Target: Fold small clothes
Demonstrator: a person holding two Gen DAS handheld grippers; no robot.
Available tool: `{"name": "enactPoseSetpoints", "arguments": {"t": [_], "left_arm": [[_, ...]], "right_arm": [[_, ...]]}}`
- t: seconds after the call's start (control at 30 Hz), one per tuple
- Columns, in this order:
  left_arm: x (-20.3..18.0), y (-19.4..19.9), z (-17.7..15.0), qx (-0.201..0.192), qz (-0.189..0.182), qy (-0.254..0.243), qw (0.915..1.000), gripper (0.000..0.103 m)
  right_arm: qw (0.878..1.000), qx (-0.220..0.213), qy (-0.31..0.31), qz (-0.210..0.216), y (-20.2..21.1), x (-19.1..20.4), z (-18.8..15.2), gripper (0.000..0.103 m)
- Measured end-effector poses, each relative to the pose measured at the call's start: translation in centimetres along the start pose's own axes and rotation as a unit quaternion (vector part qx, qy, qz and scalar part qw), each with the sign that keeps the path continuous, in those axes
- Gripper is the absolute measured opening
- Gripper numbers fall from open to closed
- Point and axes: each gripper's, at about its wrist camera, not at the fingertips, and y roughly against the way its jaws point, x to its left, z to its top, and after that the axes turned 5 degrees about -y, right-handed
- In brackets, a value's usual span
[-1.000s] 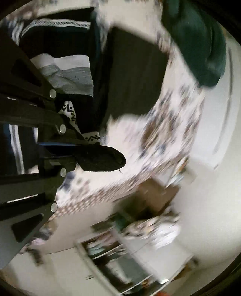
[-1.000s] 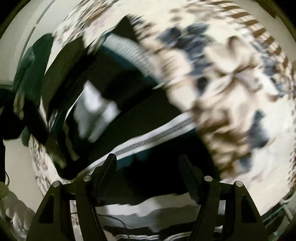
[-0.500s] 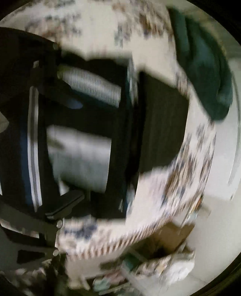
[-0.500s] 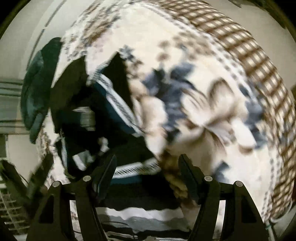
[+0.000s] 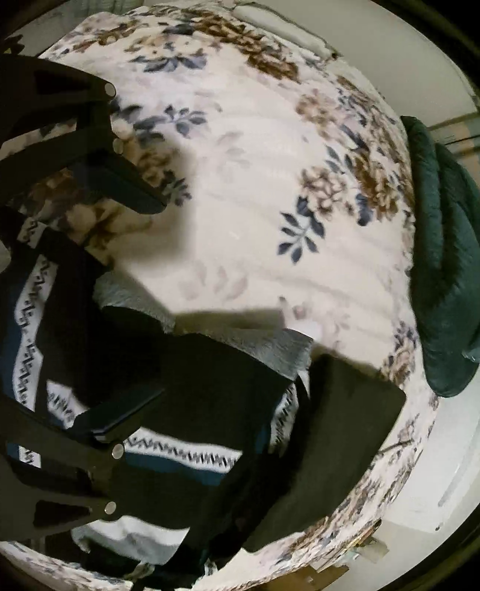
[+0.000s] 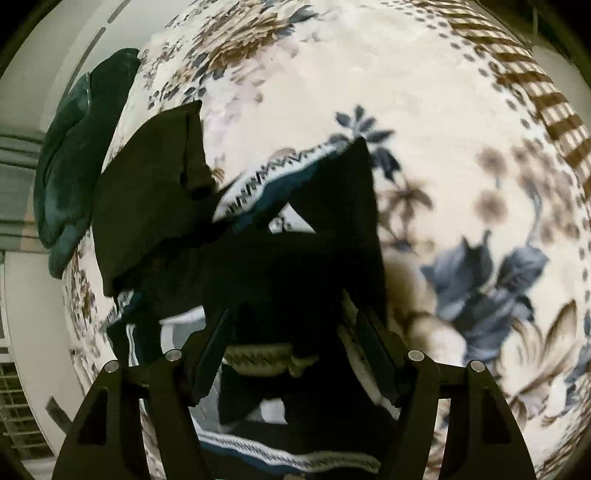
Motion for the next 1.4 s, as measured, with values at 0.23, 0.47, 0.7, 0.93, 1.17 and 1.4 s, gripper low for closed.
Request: {"name": "enactPoseSetpoints", "arguments": {"t": [0.23, 0.47, 0.7, 0.93, 1.17, 1.4], "left_arm": [[-0.8, -1.6, 0.0, 0.014, 0.017, -0.015, 0.9996, 0.093], [-1.7, -2.1, 0.0, 0.025, 0.026, -0.025, 0.999, 0.093], [-1.5, -1.2, -1.1, 0.025, 0.02, -0.043, 0.9986, 0.093], [0.4, 0.1, -1.4, 0.024, 0.015, -0.026, 0.9993, 0.093], [2.8, -0.4, -0.8, 0.021, 0.004, 0.012, 0.9997, 0.093], [5.6, -1.9, -3.6, 0.044, -0.012, 0.052, 0.9976, 0.093]], "right_arm": [[0.995, -0.047, 0.068, -0.054, 1.7, 4.5, 0.4, 0.072], [0.971, -0.034, 0.126, -0.2, -3.9, 7.6, -2.0, 0.051], [0.984, -0.047, 0.027, -0.172, 2.8, -1.4, -7.2, 0.007], [0.986, 0.014, -0.066, -0.153, 5.9, -8.9, -8.9, 0.043], [0.998, 0.025, 0.052, -0.004, 5.4, 4.2, -6.2, 0.055], [0.959, 0.127, 0.251, 0.033, -7.0, 25.4, -8.6, 0.055]]}}
